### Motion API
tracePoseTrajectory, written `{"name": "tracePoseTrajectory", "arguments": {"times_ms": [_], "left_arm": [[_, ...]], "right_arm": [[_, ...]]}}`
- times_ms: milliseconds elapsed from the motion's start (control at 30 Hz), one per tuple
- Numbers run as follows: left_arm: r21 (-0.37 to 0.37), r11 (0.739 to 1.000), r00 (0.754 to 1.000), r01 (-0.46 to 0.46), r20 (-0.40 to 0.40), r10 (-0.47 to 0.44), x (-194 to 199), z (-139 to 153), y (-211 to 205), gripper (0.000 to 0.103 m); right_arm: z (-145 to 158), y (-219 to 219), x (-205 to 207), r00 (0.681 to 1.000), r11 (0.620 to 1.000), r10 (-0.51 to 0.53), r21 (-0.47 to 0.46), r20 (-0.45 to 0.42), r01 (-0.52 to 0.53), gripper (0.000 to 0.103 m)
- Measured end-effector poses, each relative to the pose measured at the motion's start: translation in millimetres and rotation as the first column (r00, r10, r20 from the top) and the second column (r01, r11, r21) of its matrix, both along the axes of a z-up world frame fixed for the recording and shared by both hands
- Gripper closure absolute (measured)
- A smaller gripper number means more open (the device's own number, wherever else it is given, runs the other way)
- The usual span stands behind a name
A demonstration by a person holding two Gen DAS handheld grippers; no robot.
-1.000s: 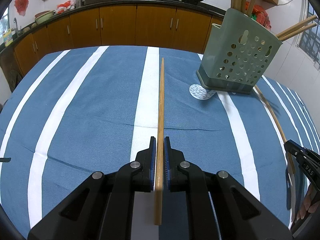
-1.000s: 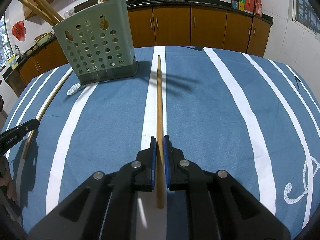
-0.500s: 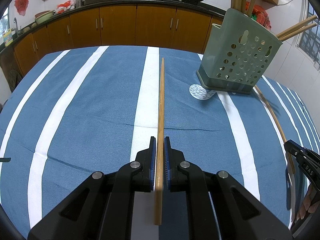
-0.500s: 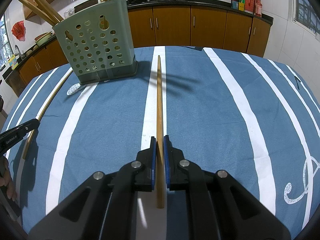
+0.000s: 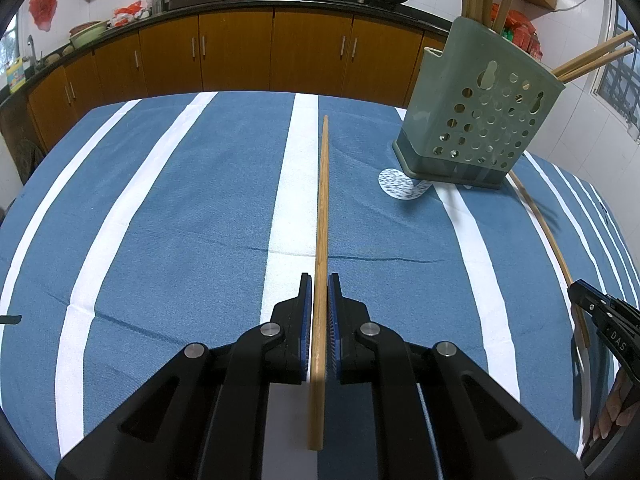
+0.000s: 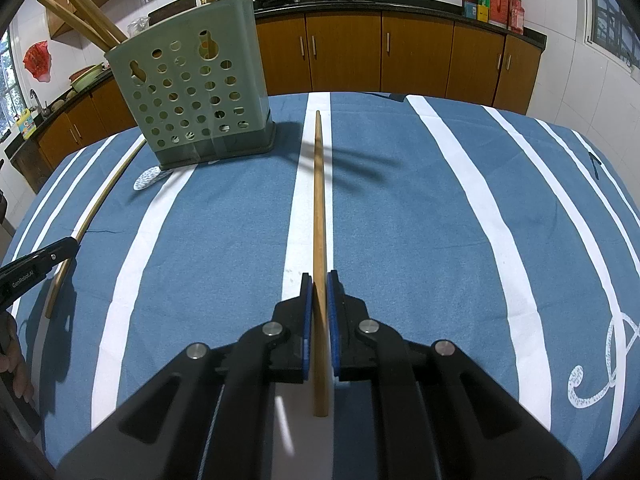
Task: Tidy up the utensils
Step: 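Grasp the last chopstick with the left tool while the right tool grasps another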
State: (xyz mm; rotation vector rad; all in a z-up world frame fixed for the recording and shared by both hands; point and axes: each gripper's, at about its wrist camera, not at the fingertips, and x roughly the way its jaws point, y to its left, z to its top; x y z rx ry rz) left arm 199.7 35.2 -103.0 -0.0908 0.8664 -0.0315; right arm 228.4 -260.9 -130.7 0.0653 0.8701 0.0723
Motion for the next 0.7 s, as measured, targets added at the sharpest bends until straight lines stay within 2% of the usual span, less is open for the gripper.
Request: {"name": "tracePoseTrajectory", "arguments": {"times_ms": [700], "left_arm": [[0.009, 1.0, 1.0, 0.005, 0.0, -0.005, -1.6, 0.6, -1.1, 0.093]], "right_arm": [[0.1, -0.7, -0.3, 1.0, 1.0, -0.002, 0.005, 0.0, 0.002, 0.094]]}}
